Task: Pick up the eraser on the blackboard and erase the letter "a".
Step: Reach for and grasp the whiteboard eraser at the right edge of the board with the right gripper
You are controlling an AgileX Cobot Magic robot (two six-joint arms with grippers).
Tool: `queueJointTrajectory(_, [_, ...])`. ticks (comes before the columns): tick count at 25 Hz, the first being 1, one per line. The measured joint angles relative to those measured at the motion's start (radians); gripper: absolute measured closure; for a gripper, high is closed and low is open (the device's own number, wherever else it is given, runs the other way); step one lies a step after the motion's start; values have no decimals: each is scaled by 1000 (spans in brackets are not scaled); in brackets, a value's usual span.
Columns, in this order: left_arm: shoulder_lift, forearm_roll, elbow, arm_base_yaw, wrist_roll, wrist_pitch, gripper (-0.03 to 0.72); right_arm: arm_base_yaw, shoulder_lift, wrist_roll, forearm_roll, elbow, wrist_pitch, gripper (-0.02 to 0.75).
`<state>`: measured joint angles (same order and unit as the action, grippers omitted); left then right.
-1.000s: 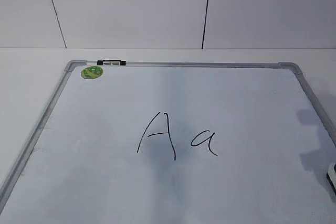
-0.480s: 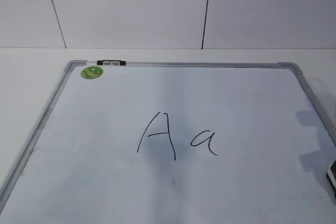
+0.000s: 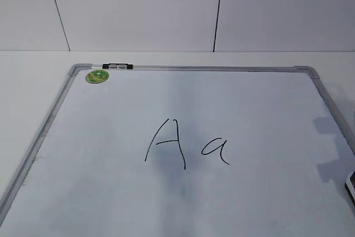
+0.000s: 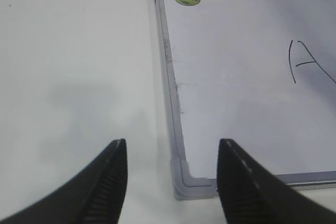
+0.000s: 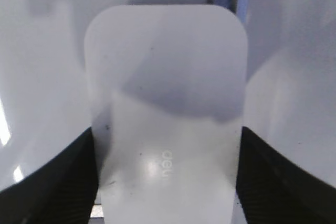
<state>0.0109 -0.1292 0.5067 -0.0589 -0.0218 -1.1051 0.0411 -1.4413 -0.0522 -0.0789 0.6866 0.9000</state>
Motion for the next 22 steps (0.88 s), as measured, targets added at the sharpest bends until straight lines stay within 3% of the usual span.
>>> queueJointTrajectory(22, [0, 0, 0, 0, 0, 0, 274, 0, 0, 0, 0, 0, -2, 195])
